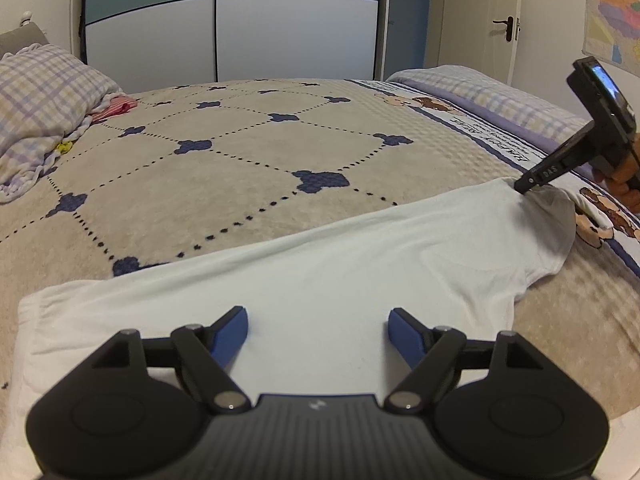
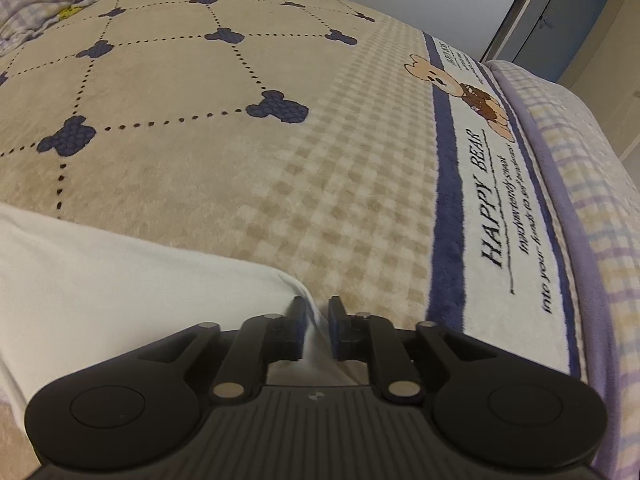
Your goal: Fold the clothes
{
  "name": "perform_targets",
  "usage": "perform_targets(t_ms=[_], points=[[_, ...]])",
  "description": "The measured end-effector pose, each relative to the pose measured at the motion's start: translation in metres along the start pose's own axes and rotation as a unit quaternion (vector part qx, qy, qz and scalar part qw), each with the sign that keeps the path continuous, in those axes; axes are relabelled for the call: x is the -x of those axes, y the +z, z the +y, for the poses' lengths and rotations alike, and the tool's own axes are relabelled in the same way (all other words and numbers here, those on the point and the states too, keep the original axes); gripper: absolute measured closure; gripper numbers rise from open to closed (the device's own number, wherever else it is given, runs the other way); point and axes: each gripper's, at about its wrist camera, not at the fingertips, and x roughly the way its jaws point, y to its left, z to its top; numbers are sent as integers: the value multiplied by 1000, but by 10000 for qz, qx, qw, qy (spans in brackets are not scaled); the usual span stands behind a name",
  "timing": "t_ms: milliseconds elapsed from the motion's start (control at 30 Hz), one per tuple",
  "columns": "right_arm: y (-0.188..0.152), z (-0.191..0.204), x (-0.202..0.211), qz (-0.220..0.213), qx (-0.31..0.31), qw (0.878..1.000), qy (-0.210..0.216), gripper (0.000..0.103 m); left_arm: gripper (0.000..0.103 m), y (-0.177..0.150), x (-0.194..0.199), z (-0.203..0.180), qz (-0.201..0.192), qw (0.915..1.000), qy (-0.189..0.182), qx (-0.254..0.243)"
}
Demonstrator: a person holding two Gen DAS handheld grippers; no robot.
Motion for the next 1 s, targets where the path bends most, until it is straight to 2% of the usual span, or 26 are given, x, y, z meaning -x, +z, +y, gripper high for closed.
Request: perform_targets(t_ms=[567,1000], points=[[-37,-60,50,-99,-558,9982,-193,86,22,-1,-1,-1,-3,10000,-4,-9],[-76,-83,59,-50,-958,9950,-277,86,20,-3,-2,-2,-12,10000,5,-63]])
